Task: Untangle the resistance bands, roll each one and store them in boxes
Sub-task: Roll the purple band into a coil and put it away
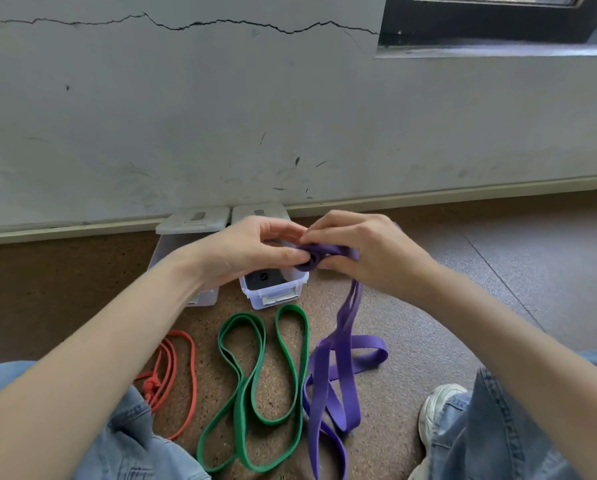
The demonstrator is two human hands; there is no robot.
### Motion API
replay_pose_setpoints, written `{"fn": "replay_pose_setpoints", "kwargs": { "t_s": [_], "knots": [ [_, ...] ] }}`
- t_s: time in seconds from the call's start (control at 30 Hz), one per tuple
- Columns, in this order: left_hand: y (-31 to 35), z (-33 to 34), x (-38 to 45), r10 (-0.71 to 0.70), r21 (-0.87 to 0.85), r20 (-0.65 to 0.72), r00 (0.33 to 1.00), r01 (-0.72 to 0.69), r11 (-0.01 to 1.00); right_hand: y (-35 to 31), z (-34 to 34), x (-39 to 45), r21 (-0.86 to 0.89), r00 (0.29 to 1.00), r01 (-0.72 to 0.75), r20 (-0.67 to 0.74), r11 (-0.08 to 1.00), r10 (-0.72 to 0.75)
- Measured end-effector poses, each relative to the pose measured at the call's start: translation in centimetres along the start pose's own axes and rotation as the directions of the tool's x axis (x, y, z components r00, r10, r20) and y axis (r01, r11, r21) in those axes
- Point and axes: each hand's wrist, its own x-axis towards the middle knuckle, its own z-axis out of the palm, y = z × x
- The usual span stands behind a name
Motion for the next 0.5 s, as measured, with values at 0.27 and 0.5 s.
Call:
{"fn": "replay_pose_setpoints", "kwargs": {
  "t_s": [0.27, 0.5],
  "knots": [
    [0.2, 1.0, -0.2, 0.001, 0.216, -0.054, 0.999, 0.011, 0.976, 0.4, 0.9, -0.6, -0.060, 1.000, 0.007, 0.023, 0.998, -0.006],
    [-0.2, 1.7, 0.1, 0.022, -0.168, -0.230, 0.973, -0.062, 0.984, 0.6, 1.0, 0.0, 0.511, 0.862, -0.430, -0.014, 0.744, 0.507]
  ]
}}
